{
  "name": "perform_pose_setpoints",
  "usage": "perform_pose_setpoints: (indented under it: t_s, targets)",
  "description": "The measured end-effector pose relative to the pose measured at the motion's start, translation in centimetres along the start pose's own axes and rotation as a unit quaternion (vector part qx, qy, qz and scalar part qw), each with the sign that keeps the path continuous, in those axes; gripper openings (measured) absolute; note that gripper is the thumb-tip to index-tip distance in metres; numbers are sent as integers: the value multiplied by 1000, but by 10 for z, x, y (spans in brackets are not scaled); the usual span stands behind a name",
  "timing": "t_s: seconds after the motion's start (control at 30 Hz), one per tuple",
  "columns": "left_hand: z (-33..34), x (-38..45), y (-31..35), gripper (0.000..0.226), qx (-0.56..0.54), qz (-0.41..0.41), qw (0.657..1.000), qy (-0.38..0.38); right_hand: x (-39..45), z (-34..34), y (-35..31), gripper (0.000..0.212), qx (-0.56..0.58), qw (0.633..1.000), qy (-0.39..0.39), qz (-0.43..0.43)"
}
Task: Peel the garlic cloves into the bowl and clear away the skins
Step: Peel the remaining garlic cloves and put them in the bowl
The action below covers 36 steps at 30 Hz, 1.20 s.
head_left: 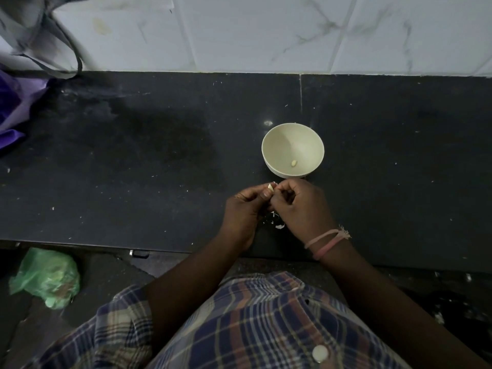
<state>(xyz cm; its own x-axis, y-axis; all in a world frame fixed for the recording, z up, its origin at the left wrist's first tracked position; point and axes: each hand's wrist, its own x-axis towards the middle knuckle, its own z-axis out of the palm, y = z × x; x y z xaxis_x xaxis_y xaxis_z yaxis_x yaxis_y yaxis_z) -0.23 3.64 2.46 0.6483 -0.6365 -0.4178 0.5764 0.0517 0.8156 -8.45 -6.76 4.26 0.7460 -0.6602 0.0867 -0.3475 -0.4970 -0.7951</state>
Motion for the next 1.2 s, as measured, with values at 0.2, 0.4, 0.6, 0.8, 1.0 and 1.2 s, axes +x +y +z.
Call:
perform_pose_setpoints:
  t_s: [0.2,0.4,0.6,0.8,1.0,1.2]
  targets:
    - [-2,-7,-1,18,36,30,999,5,-3,0,0,14,-4,1000,-14,11]
    - [-3,-8,-3,20,19,11,1000,-11,-8,0,-2,12,7,999,-20,28]
    - [0,-9,-1,26,-39,-41,997,-59,-12,1,-2,12,56,996,-11,67]
    - [1,-7,-5,31,-73,-60,992,-78,-12,1,-2,24,161,975,-14,155]
    - [5,-6,-4,27,-77,-61,993,-61,-6,-6,6,10,200,960,45,191]
    - [4,-3,-7,26,-47,-29,998,-32,-10,-10,8,20,151,975,78,140]
